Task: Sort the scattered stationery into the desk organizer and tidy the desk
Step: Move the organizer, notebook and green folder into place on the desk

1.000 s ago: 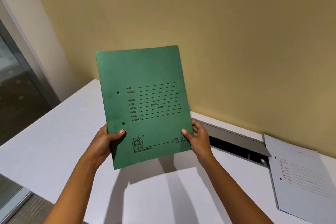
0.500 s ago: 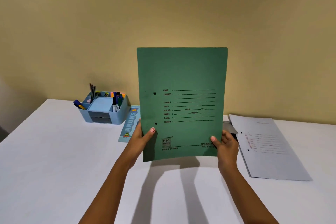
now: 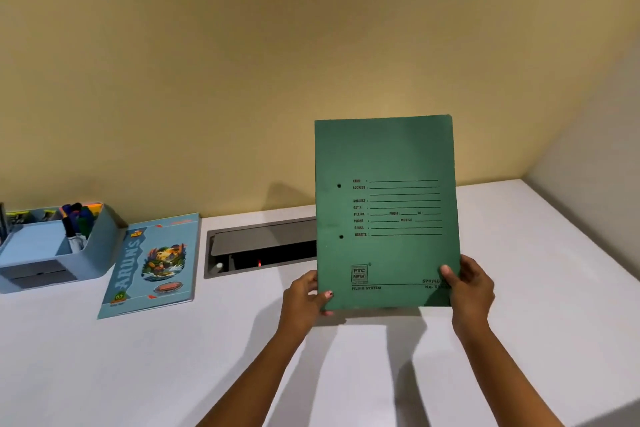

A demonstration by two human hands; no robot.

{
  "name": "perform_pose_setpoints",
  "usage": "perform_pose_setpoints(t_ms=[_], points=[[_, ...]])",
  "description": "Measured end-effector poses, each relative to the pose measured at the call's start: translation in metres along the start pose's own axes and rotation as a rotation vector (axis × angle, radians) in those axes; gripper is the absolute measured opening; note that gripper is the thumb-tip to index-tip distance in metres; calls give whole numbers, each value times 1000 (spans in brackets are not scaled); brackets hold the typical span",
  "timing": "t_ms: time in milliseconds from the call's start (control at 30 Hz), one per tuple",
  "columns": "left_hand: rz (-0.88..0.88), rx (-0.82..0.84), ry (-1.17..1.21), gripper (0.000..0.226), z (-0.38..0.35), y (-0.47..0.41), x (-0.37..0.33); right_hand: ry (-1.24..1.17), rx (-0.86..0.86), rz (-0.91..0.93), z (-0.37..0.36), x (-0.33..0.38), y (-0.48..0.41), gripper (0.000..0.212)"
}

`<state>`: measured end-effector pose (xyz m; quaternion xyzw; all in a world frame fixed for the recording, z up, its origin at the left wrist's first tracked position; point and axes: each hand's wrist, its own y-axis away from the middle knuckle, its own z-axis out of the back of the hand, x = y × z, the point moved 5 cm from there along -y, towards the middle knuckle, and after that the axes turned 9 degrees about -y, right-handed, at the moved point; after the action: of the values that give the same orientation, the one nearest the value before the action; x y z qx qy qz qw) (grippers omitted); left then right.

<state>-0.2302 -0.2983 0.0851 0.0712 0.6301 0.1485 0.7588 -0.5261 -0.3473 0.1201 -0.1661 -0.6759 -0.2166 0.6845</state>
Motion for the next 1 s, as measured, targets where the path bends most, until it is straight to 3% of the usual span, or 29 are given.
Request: perform_pose_setpoints(t_ms=[167,400,1000], points=[[2,42,-126,38,-77,-22,-9,151,-95,-14,46,-5,-64,35],[24,127,-289,35,-144,-51,-9,307,-75,-76,69,-24,-136,39],[204,105,-193,29,-171,-94,36,538,101,-188,34,-99,-209,36]])
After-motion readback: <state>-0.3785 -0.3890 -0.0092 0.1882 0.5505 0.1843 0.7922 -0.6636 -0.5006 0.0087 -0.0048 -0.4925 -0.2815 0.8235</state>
